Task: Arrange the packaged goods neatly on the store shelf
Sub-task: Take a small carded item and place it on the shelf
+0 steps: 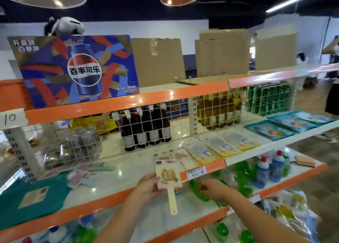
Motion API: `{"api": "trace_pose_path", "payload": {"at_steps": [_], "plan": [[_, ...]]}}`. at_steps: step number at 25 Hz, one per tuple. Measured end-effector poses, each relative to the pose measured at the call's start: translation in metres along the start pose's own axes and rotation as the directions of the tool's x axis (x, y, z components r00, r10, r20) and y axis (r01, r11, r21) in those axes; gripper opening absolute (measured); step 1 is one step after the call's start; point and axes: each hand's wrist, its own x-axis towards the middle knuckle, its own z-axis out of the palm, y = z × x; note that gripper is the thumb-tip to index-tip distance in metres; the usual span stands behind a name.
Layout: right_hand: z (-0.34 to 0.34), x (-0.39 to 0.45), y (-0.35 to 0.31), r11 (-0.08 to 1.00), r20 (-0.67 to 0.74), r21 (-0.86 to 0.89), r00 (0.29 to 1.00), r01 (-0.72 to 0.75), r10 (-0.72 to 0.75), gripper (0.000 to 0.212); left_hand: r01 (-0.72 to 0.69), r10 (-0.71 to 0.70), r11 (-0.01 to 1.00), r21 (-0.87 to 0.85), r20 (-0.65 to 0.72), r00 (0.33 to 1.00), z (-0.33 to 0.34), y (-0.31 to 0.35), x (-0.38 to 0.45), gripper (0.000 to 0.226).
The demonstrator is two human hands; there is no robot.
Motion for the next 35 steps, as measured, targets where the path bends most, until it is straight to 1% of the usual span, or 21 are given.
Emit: {"api": "trace_pose_path", "payload": {"at_steps": [3,6,13,17,21,23,24,26,29,32,34,35], "plan": [[-0.005,0.013,0.01,0.998,0.016,-0.021,0.998,0.054,-0.054,0.03,-0.008,0.008,1.0,-0.002,-0.056,0.998,0.008,0.002,0.002,0.033],[-0.01,0.025,0.006,0.992,0.036,-0.062,0.993,0.114,-0.112,0.03,-0.005,0.002,1.0,-0.028,-0.114,0.994,0.009,0.005,-0.001,0.032],[-0.011,0.078,-0.03,0.982,0.085,-0.045,0.981,0.181,-0.177,0.03,0.019,-0.03,0.999,-0.044,-0.25,0.968,-0.027,0.019,0.021,0.033],[-0.016,0.105,-0.056,0.981,0.124,-0.039,0.975,0.189,-0.183,0.034,0.01,-0.028,0.997,-0.08,-0.23,0.973,-0.053,0.031,0.045,0.033],[-0.024,0.142,-0.075,0.978,0.064,0.045,0.977,0.201,-0.204,0.031,0.011,-0.032,0.995,-0.102,-0.215,0.976,-0.067,0.05,0.077,0.022],[-0.03,0.162,-0.09,0.979,0.033,0.125,0.985,0.162,-0.168,0.031,0.004,-0.026,0.994,-0.109,-0.201,0.979,-0.074,0.06,0.093,0.021],[-0.029,0.172,-0.099,0.971,0.022,0.201,0.99,0.131,-0.138,0.03,0.0,-0.021,0.994,-0.112,-0.19,0.982,-0.078,0.063,0.1,0.019],[-0.027,0.189,-0.117,0.925,0.036,0.379,0.998,0.033,-0.05,0.029,0.005,-0.027,0.993,-0.121,-0.177,0.984,-0.087,0.068,0.112,0.014],[-0.02,0.208,-0.134,0.828,0.09,0.554,0.995,-0.08,0.036,0.03,0.047,-0.058,0.995,-0.082,-0.134,0.989,-0.1,0.072,0.127,0.015],[-0.013,0.22,-0.145,0.676,0.159,0.717,0.984,-0.17,0.079,0.029,0.075,-0.083,0.995,-0.072,-0.119,0.989,-0.107,0.07,0.141,0.019],[-0.008,0.23,-0.146,0.567,0.195,0.791,0.973,-0.229,0.121,0.033,0.097,-0.108,0.991,-0.091,-0.12,0.987,-0.109,0.067,0.147,0.02],[-0.006,0.235,-0.145,0.538,0.207,0.806,0.969,-0.247,0.134,0.035,0.105,-0.115,0.99,-0.097,-0.113,0.987,-0.109,0.067,0.148,0.021]]}}
